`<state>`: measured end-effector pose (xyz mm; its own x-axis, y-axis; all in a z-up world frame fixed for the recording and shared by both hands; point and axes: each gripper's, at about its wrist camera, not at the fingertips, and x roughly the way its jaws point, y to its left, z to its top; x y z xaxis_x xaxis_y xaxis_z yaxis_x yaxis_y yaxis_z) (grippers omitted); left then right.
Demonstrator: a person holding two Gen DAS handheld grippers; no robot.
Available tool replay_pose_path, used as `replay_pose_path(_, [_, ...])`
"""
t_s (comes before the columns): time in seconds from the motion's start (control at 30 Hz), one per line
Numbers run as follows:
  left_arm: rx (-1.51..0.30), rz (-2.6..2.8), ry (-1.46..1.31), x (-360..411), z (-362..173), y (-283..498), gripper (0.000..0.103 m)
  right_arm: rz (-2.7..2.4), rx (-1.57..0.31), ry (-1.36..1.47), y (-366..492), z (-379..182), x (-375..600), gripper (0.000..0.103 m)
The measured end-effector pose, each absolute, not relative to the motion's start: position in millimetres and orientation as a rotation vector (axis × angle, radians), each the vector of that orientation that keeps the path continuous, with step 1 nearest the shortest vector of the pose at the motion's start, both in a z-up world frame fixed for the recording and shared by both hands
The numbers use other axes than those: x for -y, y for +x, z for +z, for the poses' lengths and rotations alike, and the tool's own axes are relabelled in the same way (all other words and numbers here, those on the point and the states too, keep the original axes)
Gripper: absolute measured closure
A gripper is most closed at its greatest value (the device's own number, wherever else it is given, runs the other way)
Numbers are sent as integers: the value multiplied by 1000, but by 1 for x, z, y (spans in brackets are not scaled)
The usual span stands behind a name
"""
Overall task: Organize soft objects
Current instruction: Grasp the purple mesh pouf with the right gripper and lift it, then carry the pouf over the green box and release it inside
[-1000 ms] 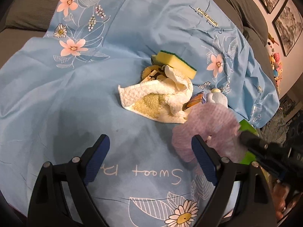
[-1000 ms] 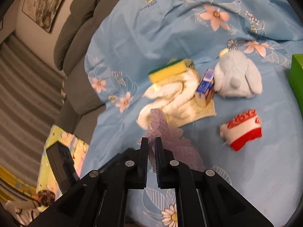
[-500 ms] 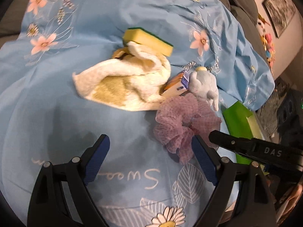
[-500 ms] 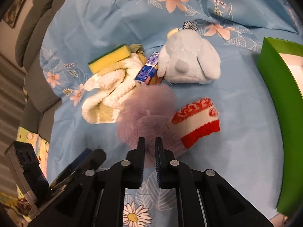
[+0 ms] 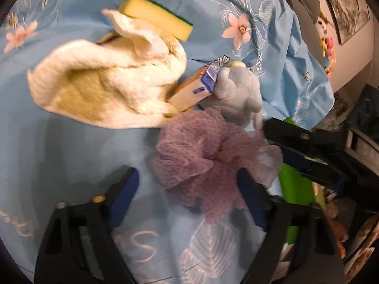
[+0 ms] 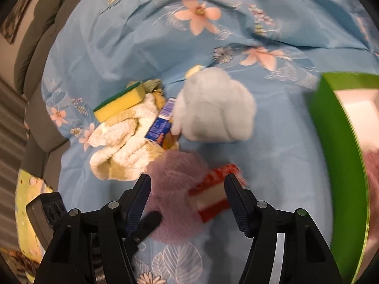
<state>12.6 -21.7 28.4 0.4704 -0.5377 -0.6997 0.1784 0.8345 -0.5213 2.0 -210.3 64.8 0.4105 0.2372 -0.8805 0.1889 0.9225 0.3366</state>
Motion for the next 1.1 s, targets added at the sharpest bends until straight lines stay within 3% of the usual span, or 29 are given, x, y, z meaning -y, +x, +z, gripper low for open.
replay_pose_path(0.13, [-1007, -479, -467, 28, 22, 17, 68, 71, -1180, 415, 18, 49, 198, 38])
replay_pose_path(0.2, [-990, -465, -450, 32, 22, 17, 88, 60, -1186, 381, 20, 43, 192, 57])
replay_pose_path(0.27, [-1003, -476, -431, 38, 20, 17, 92, 41, -1187, 366, 22, 39, 192, 76])
replay_pose_path(0.3, [-999, -478, -423, 40, 21, 15, 93, 47, -1189, 381, 22, 37, 193, 84])
replay_pose_path(0.4, [-951, -459, -396, 42, 30, 10, 94, 75, -1174, 450, 18, 38, 199, 89])
replay_pose_path(0.67, [-802, -503, -327, 58, 88, -16, 93, 102, -913, 546, -27, 109, 231, 90])
replay_pose_path(1.1, [-737, -626, -179, 168, 139, -32, 93, -100, -704, 571, -90, 166, 316, 90])
